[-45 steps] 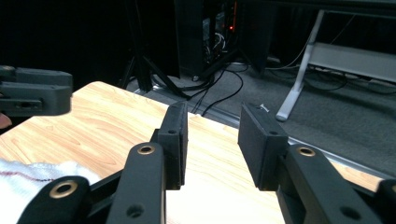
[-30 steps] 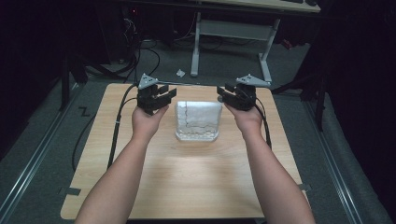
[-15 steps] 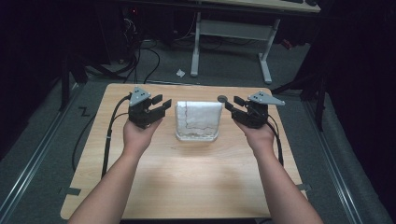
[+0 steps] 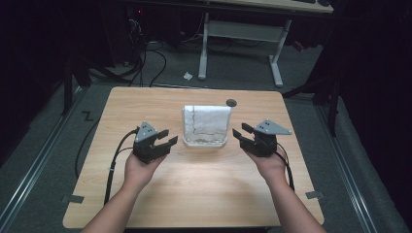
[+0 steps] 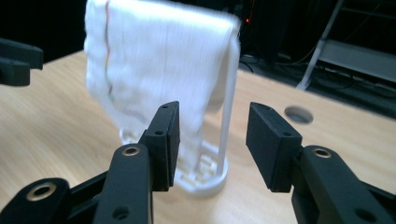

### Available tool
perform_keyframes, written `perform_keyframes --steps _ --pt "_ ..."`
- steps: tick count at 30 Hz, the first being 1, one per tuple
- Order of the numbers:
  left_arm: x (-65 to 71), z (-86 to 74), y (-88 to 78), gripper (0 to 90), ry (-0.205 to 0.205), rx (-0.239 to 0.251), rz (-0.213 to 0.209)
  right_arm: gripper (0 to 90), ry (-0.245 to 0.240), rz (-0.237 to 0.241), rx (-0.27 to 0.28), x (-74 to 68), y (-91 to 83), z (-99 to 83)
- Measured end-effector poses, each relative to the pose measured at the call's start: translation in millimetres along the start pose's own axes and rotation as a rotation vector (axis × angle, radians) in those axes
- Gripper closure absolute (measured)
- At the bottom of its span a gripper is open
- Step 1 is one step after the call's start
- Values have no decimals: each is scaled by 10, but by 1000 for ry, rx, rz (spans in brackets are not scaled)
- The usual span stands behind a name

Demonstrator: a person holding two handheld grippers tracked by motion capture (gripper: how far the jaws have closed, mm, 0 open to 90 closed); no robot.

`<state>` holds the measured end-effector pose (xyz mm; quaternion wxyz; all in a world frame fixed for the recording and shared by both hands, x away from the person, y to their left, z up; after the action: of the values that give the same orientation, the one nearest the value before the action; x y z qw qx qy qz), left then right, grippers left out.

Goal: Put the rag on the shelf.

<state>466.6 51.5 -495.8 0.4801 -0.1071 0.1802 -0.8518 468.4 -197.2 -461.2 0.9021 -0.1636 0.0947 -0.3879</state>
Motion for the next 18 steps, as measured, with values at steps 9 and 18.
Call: perform_keyframes --steps 9,18 --pt "143 -778 -124 542 15 -188 -37 514 27 9 -109 -225 52 -706" --pt "221 -1112 -340 515 68 -236 -48 514 38 32 -177 -495 -134 -1315"
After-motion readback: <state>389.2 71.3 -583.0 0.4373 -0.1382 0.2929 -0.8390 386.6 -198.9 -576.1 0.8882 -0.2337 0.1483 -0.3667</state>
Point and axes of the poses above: each handheld gripper's, and its own axes: y roughly forward along the jaws, z roughly out of its top, x roughly to its right, the point moved 10 cm from there along y, roughly forward along the jaws, and after that the axes turned 12 degrees about z, right-handed, at the moved point
